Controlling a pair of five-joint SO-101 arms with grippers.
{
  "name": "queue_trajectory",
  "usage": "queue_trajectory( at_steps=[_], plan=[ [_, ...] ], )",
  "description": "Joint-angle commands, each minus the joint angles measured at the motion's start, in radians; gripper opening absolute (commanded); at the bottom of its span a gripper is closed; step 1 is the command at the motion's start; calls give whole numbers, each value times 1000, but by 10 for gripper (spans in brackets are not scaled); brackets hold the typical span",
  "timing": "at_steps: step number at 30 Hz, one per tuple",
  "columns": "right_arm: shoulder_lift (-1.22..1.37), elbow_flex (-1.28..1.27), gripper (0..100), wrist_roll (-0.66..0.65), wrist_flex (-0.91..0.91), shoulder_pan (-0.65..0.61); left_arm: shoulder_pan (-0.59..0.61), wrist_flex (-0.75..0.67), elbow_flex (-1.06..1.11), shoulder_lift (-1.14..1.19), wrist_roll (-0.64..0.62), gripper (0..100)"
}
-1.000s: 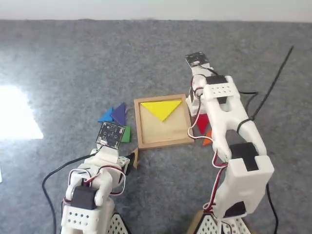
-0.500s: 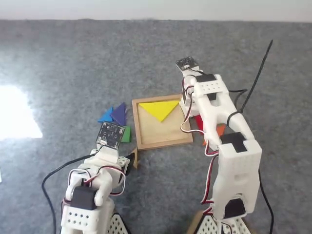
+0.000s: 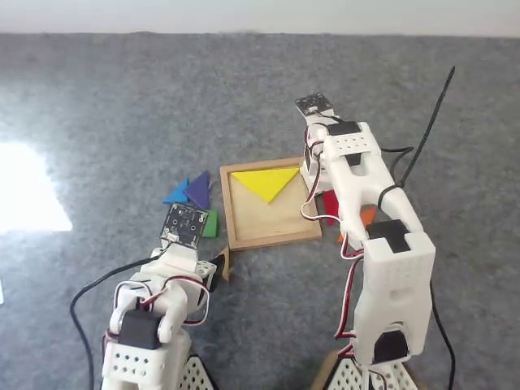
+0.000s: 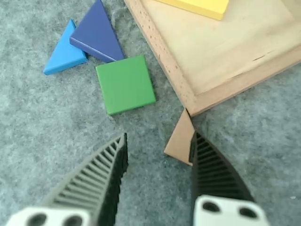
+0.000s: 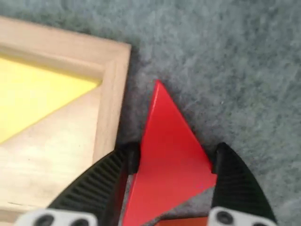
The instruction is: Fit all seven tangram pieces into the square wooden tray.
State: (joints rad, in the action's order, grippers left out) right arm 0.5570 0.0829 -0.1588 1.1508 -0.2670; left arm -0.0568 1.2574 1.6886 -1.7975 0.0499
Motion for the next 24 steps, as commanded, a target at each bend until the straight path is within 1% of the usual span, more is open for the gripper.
queue_trajectory(
  at_steps=[1,3,5,8,11,13,15,24],
  plan=[
    [8,9,222,38,18,5,-5,5,-5,-21,14,207],
    [7,9,256,51,19,5,-5,5,-5,-21,14,207],
    [7,9,317,78,21,5,-5,5,-5,-21,14,207],
    [-1,20,387,57,67,2,-5,5,-5,-21,14,207],
    [-16,26,390,71,96,10,-5,5,-5,-21,14,207],
    [-25,20,390,130,97,27,-5,5,-5,-21,14,207],
    [-22,20,390,160,90,41,-5,5,-5,-21,14,207],
    [70,95,390,158,97,31,-5,5,-5,-21,14,207]
  ],
)
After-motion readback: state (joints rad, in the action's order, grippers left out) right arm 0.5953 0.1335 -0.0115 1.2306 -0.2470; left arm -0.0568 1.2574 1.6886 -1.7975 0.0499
